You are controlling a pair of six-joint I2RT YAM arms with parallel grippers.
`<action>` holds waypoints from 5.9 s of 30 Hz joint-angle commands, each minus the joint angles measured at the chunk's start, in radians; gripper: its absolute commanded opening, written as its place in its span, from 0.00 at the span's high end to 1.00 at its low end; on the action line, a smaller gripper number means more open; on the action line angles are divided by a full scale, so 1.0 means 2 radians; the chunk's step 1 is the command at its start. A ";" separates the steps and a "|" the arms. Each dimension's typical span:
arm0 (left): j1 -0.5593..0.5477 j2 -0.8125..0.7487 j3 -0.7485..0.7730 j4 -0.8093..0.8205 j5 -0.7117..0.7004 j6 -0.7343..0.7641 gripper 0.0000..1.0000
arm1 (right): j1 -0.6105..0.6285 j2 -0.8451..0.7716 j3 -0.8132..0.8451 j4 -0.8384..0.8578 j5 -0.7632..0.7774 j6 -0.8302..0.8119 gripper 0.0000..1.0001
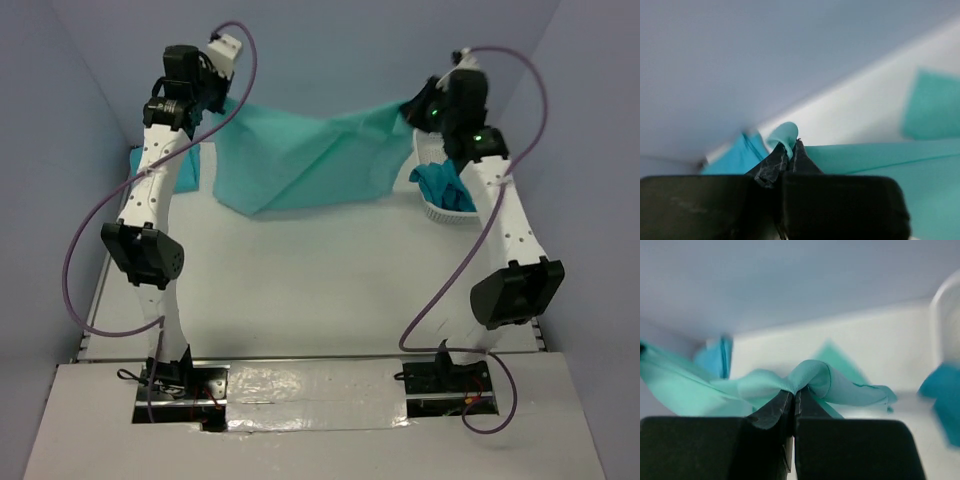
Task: Fold and stack the t-shirts
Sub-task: Flatten out the tshirt
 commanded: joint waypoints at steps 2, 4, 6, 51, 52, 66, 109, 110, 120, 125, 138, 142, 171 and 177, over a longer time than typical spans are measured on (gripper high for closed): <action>0.039 0.023 0.089 0.105 0.031 -0.054 1.00 | -0.050 0.019 0.191 -0.054 0.028 -0.042 1.00; 0.043 0.004 0.064 0.170 0.038 -0.047 1.00 | -0.048 0.021 0.211 -0.066 0.028 -0.061 1.00; 0.043 0.011 0.085 0.141 0.051 -0.044 1.00 | -0.048 0.005 0.176 -0.064 0.017 -0.062 1.00; 0.063 -0.353 -0.765 -0.129 -0.045 0.137 0.40 | 0.144 -0.262 -0.613 -0.006 -0.052 0.084 1.00; 0.079 -0.358 -0.755 -0.155 -0.044 0.153 0.34 | 0.145 -0.262 -0.613 -0.013 -0.046 0.082 1.00; 0.128 -0.335 -0.751 -0.133 -0.034 0.148 0.37 | 0.160 -0.348 -0.597 -0.114 -0.002 0.099 0.41; 0.129 -0.212 -0.551 -0.113 -0.027 0.067 1.00 | 0.113 -0.134 -0.371 -0.051 0.011 0.001 1.00; 0.129 -0.194 -0.548 -0.103 -0.029 0.062 1.00 | 0.111 -0.104 -0.362 -0.048 0.005 -0.010 1.00; 0.129 -0.115 -0.503 -0.044 -0.052 0.027 1.00 | 0.082 0.041 -0.255 -0.051 -0.022 -0.041 1.00; 0.129 -0.097 -0.491 -0.036 -0.068 0.028 1.00 | 0.082 0.077 -0.239 -0.065 -0.021 -0.059 1.00; 0.129 -0.261 -0.626 -0.264 -0.060 0.150 1.00 | 0.120 -0.142 -0.499 -0.101 -0.078 -0.008 1.00; 0.129 -0.266 -0.690 -0.300 -0.087 0.180 1.00 | 0.144 -0.199 -0.555 -0.117 -0.089 0.024 1.00; 0.196 -0.020 -0.350 -0.030 -0.075 0.003 0.01 | 0.093 0.200 0.052 -0.130 0.077 -0.092 0.31; 0.201 0.046 -0.332 0.002 -0.040 -0.015 0.01 | 0.090 0.348 0.186 -0.183 0.089 -0.089 0.29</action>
